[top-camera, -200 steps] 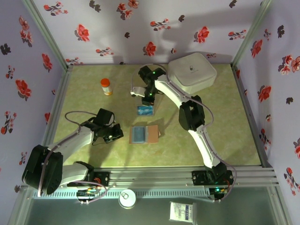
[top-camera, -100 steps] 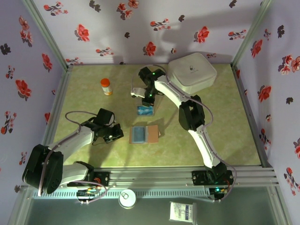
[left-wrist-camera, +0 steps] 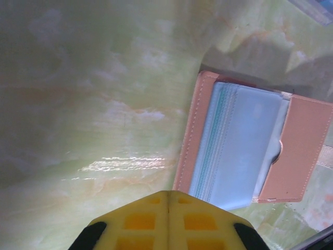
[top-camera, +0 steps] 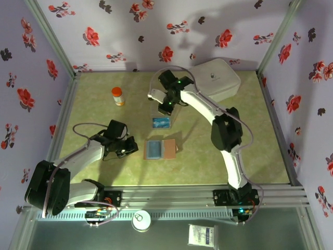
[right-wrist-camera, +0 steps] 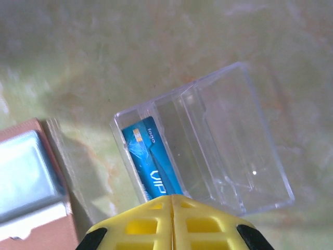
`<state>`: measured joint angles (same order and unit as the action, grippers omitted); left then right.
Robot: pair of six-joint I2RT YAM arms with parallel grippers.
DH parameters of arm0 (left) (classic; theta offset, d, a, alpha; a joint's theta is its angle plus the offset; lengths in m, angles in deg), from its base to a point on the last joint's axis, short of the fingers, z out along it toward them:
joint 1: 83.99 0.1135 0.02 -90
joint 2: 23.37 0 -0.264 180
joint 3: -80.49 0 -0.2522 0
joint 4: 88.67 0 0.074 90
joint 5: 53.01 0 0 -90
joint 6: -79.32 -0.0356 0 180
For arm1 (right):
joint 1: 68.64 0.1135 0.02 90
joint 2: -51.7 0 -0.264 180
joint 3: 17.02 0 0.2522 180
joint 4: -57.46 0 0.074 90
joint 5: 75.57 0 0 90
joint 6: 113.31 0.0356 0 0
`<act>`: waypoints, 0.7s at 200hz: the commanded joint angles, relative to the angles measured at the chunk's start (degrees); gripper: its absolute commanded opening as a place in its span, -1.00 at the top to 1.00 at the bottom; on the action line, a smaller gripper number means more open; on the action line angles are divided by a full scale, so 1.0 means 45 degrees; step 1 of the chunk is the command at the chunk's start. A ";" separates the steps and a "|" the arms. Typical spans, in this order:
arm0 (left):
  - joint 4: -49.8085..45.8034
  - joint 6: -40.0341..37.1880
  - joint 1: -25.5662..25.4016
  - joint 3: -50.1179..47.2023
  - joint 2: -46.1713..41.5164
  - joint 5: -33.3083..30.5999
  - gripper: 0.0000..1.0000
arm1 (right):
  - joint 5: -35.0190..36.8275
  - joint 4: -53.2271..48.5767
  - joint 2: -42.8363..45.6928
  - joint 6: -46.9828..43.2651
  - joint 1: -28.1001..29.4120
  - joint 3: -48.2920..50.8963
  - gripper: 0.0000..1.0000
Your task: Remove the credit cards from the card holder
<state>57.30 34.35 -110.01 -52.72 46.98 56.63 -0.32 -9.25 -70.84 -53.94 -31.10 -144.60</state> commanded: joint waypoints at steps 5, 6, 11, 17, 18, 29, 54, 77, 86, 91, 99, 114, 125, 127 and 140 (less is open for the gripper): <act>0.0473 0.0255 -0.0259 0.0243 0.0118 0.0284 1.00 | 0.0303 0.2649 0.1723 0.3487 0.0278 0.2117 0.79; 0.0487 0.0270 -0.0266 0.0250 0.0124 0.0284 1.00 | 0.0315 0.2735 0.1782 0.3604 0.0294 0.2231 0.79; 0.0562 0.0305 -0.0334 0.0273 0.0167 0.0284 1.00 | 0.0368 0.3099 0.2084 0.4195 0.0353 0.2670 0.79; 0.0652 0.0340 -0.0419 0.0307 0.0253 0.0284 1.00 | 0.0393 0.3501 0.2418 0.4956 0.0410 0.3208 0.78; 0.0664 0.0342 -0.0434 0.0321 0.0250 0.0284 1.00 | 0.0409 0.3591 0.2481 0.5022 0.0419 0.3254 0.78; 0.0821 0.0405 -0.0624 0.0395 0.0429 0.0284 1.00 | 0.0532 0.4381 0.3059 0.6640 0.0538 0.4256 0.75; 0.1249 0.0551 -0.1054 0.0585 0.0947 0.0255 1.00 | 0.0251 0.5998 0.4135 0.9794 0.0764 0.6374 0.78; 0.1622 0.0678 -0.1357 0.0705 0.1418 0.0206 1.00 | 0.0644 0.7284 0.5029 1.2174 0.1238 0.8246 0.80; 0.1739 0.0695 -0.1440 0.0739 0.1595 0.0201 1.00 | 0.0659 0.7677 0.5295 1.2950 0.1442 0.8832 0.80; 0.1758 0.0695 -0.1480 0.0778 0.1673 0.0198 1.00 | 0.0687 0.7813 0.5430 1.3415 0.1539 0.9107 0.80; 0.1790 0.0679 -0.1537 0.0829 0.1814 0.0190 1.00 | 0.0722 0.7893 0.5594 1.4110 0.1670 0.9472 0.80; 0.1705 0.0591 -0.1610 0.0918 0.2006 0.0035 1.00 | 0.0563 0.7673 0.5745 1.5019 0.1827 0.9891 0.79; 0.1601 0.0531 -0.1620 0.0949 0.2114 -0.0123 1.00 | 0.0530 0.7611 0.5839 1.5590 0.1928 1.0225 0.77; 0.1582 0.0508 -0.1620 0.0957 0.2134 -0.0135 1.00 | 0.0495 0.7622 0.5853 1.5673 0.1935 1.0301 0.77; 0.1433 0.0404 -0.1620 0.0973 0.2261 -0.0370 1.00 | 0.0072 0.8004 0.5979 1.6079 0.2038 1.0797 0.69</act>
<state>64.12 36.80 -117.00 -49.79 55.87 56.87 1.48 23.21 -46.49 8.96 -22.49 -99.12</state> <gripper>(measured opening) 0.038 0.129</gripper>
